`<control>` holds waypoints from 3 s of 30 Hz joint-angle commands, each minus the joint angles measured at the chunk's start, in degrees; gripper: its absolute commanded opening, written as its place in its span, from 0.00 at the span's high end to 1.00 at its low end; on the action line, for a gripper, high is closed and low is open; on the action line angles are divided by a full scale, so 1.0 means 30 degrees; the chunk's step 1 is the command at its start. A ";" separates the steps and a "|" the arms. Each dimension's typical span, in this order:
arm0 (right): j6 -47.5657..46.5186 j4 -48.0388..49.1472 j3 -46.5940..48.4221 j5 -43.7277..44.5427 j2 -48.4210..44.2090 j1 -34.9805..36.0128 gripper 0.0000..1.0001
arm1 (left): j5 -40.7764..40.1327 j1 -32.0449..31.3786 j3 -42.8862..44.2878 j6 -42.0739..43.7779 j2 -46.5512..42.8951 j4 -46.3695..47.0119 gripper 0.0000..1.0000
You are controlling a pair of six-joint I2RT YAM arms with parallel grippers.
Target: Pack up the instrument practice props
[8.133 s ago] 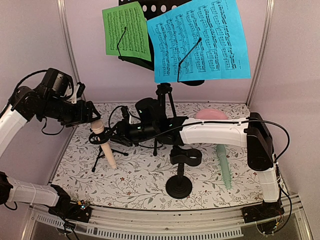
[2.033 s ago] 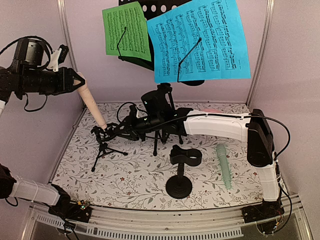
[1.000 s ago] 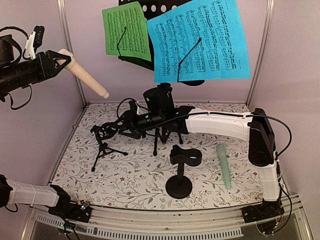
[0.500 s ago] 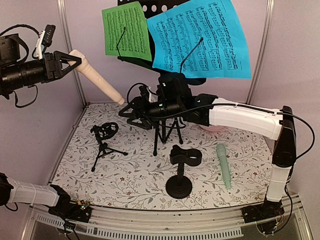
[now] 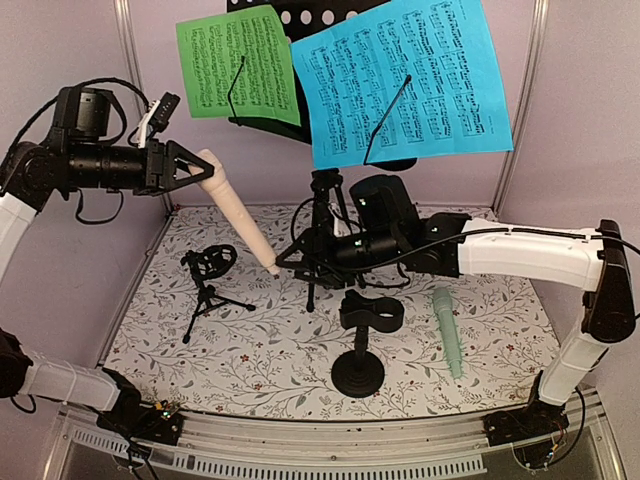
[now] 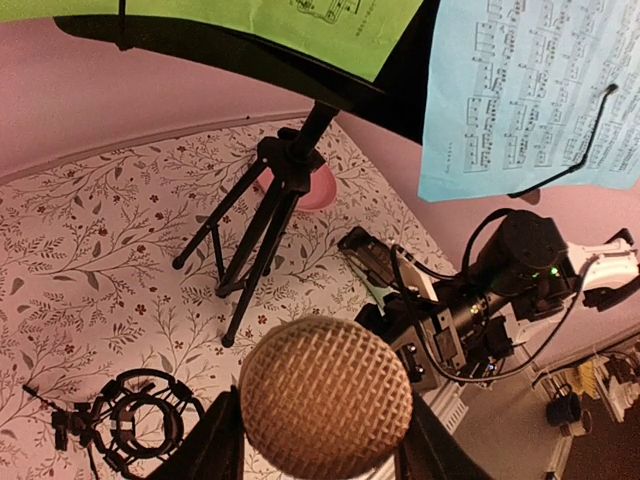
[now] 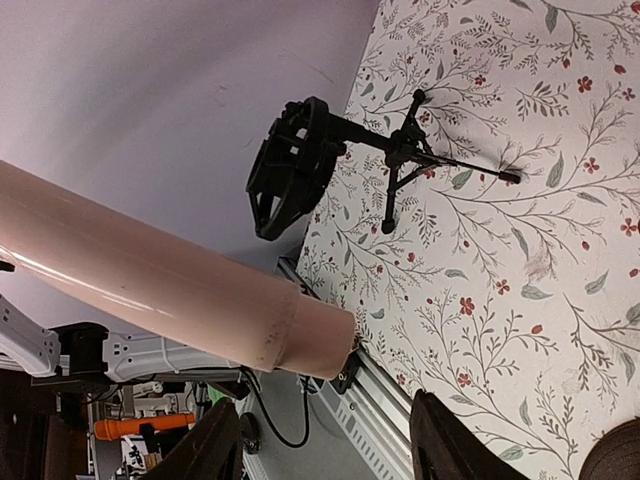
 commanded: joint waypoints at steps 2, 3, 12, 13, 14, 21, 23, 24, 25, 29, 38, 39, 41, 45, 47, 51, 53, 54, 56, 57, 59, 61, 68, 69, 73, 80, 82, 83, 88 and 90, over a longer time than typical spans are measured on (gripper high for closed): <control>0.1126 0.2911 -0.3062 0.1024 -0.1787 -0.0081 0.41 | 0.1643 -0.0159 -0.0536 -0.0495 0.0644 0.0704 0.71; 0.1163 0.2924 -0.3306 0.1280 -0.2013 -0.0077 0.41 | 0.1633 -0.0303 -0.0630 -0.0557 0.0770 0.0735 0.71; 0.1260 0.2877 -0.5642 0.3689 -0.3887 -0.0111 0.41 | 0.1048 -0.2115 -0.1463 -0.1296 0.2114 0.1425 0.72; 0.1246 0.2850 -0.5793 0.4052 -0.4172 -0.0129 0.40 | 0.0947 -0.2327 -0.1398 -0.1338 0.2349 0.1411 0.72; 0.1205 0.2854 -0.5918 0.4445 -0.4406 -0.0171 0.40 | 0.0868 -0.2519 -0.1321 -0.1369 0.2616 0.1395 0.72; 0.0652 0.2866 -0.5667 0.5666 -0.5383 -0.0536 0.40 | 0.0110 -0.3321 -0.0431 -0.1454 0.4405 0.0451 0.73; 0.0335 0.2872 -0.5550 0.6001 -0.5562 -0.0607 0.40 | 0.0018 -0.3409 -0.0377 -0.1487 0.4740 0.0185 0.73; 0.0258 0.2857 -0.5565 0.6157 -0.5660 -0.0634 0.40 | 0.0002 -0.3463 -0.0424 -0.1527 0.4845 0.0125 0.73; 0.0216 0.2870 -0.5651 0.6352 -0.5822 -0.0696 0.40 | 0.0014 -0.3492 -0.0481 -0.1569 0.4950 0.0084 0.73; 0.0112 0.2881 -0.6248 0.7045 -0.6469 -0.0873 0.40 | 0.0084 -0.3702 -0.0899 -0.1879 0.5264 -0.0016 0.73; -0.4914 0.4084 -0.7264 0.6598 -0.8343 -0.0938 0.40 | 0.0040 -0.4177 -0.2268 -0.2690 0.6801 -0.0042 0.75; -0.5532 0.4171 -0.7398 0.6576 -0.8589 -0.0946 0.40 | -0.0036 -0.4277 -0.2312 -0.2685 0.7036 -0.0036 0.75; -0.6614 0.4703 -0.7808 0.6296 -0.9104 -0.0940 0.40 | -0.0129 -0.4486 -0.2420 -0.2692 0.7453 -0.0046 0.75; -0.7921 0.5019 -0.8575 0.6467 -1.0334 -0.0928 0.39 | -0.0115 -0.4796 -0.2616 -0.2649 0.8109 -0.0154 0.76; -0.8106 0.4925 -0.9178 0.7094 -1.1023 -0.0936 0.39 | -0.0069 -0.4801 -0.2813 -0.2687 0.8373 -0.0186 0.76; -0.7646 0.4893 -1.0268 0.8249 -1.2359 -0.0926 0.39 | 0.0238 -0.4905 -0.3172 -0.2655 0.9005 -0.0184 0.76; -0.7363 0.4851 -1.0724 0.8582 -1.2973 -0.0937 0.39 | 0.0481 -0.4970 -0.3297 -0.2622 0.9384 -0.0175 0.76; -0.7180 0.4800 -1.0958 0.8736 -1.3204 -0.0928 0.39 | 0.0462 -0.5006 -0.3316 -0.2632 0.9568 -0.0162 0.77; -0.6752 0.4726 -1.1292 0.8925 -1.3551 -0.0939 0.39 | 0.0343 -0.5087 -0.3318 -0.2683 0.9819 -0.0158 0.77; -0.6644 0.4722 -1.1432 0.8921 -1.3682 -0.0921 0.39 | 0.0335 -0.5123 -0.3318 -0.2728 0.9853 -0.0068 0.77; -0.6441 0.4558 -1.1538 0.8973 -1.3871 -0.0947 0.39 | 0.0444 -0.5166 -0.3372 -0.2884 0.9898 0.0228 0.77; -0.6311 0.4364 -1.1602 0.9035 -1.3972 -0.0945 0.39 | 0.0446 -0.5220 -0.3377 -0.3058 0.9928 0.0383 0.77; -0.5958 0.4028 -1.1612 0.9255 -1.3974 -0.0947 0.39 | 0.0506 -0.5761 -0.3948 -0.4083 0.9893 0.1565 0.78; -0.5879 0.3994 -1.1615 0.9241 -1.3959 -0.0933 0.39 | 0.0575 -0.5925 -0.3946 -0.4203 0.9953 0.1791 0.78; -0.5507 0.3663 -1.1539 0.9199 -1.3882 -0.0919 0.39 | 0.0533 -0.6557 -0.3981 -0.4307 1.0350 0.2082 0.78; -0.4411 0.3000 -1.1651 0.8452 -1.3899 -0.0919 0.39 | 0.0682 -0.6725 -0.4738 -0.4381 1.0595 0.2564 0.78; -0.4004 0.3015 -1.1955 0.8152 -1.4042 -0.0929 0.39 | 0.0626 -0.6733 -0.4930 -0.4297 1.0711 0.2547 0.77; -0.3820 0.3032 -1.2198 0.8034 -1.4114 -0.0930 0.39 | 0.0587 -0.6732 -0.5096 -0.4255 1.0821 0.2541 0.77; -0.2821 0.3113 -1.2912 0.7567 -1.4358 -0.0939 0.39 | 0.0330 -0.6758 -0.5536 -0.4161 1.1326 0.2521 0.77; -0.2603 0.3155 -1.3035 0.7580 -1.4417 -0.0923 0.39 | 0.0104 -0.6769 -0.5617 -0.4135 1.1374 0.2552 0.76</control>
